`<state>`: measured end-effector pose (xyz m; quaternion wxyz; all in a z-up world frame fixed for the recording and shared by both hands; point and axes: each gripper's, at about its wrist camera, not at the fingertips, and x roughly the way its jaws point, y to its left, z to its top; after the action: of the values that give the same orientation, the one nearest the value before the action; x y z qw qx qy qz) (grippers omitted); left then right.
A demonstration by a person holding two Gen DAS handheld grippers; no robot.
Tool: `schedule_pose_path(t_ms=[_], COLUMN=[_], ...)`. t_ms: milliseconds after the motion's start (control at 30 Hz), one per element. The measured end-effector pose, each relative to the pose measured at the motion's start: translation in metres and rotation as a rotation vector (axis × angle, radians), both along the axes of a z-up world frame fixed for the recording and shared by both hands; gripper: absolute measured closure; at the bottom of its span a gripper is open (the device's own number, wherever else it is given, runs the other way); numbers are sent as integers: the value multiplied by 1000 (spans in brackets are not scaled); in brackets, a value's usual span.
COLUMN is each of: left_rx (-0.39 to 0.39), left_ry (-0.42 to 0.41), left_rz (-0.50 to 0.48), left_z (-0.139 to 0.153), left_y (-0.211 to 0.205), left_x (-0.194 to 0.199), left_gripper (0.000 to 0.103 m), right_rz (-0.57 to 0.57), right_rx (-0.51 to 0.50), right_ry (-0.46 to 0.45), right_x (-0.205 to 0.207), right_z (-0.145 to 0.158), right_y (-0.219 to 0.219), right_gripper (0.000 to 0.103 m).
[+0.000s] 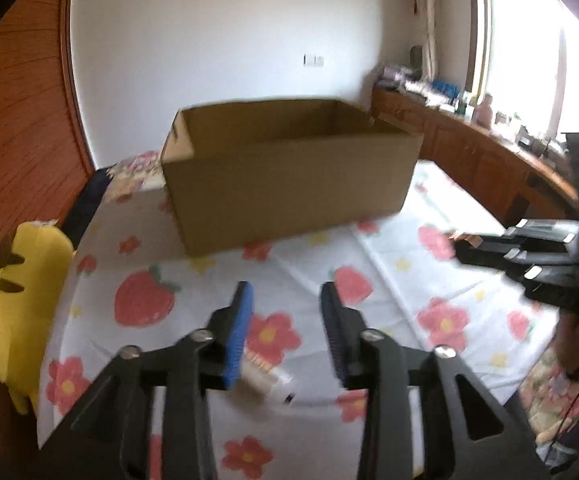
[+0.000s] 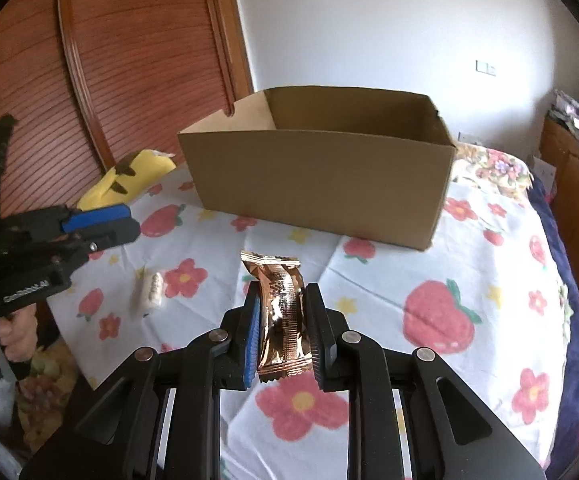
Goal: Organize snacks
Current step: 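Lift and carry the white packet and gold snack over the box with both grippers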
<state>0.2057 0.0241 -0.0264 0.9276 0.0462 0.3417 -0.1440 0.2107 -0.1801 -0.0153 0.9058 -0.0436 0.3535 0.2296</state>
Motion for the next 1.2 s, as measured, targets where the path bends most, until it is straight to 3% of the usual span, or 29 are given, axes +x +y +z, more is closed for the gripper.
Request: schedule_pose_path(t_ms=[67,233,500,633,667,700,867,1000,1200], left_rx=[31,-37,-90,-49,-41,-24,22,-22,-28], left_ry=[21,147,246,221,212,199,109,39,-78], left_rz=[27,97,148,143,140,138,140,125,97], left_z=[-11,-40,-69,-71,-72,-72,-57,-26,21], left_y=[5,24,21,11,8,7,0,-1,-13], left_x=[0,13,23,25,24,23,14,17,40], left_gripper=[59,58,54,56,65,84,85,85,85], right_rz=[1,11,27,27,26,25,22,26,31], right_rx=[2,17,8,10,9,8,16,21,11], right_ry=[-3,-9,-13,-14,-15,-16,-18,-29,-93], right_x=[-4,-12,-19,-19,-19,-19,-16,-11,11], right_z=[-1,-3,-6,-6,-6,-7,-8,-3,24], right_y=[-3,0,6,5,4,4,0,-2,-1], right_gripper=[84,84,84,84,84,84,84,84,84])
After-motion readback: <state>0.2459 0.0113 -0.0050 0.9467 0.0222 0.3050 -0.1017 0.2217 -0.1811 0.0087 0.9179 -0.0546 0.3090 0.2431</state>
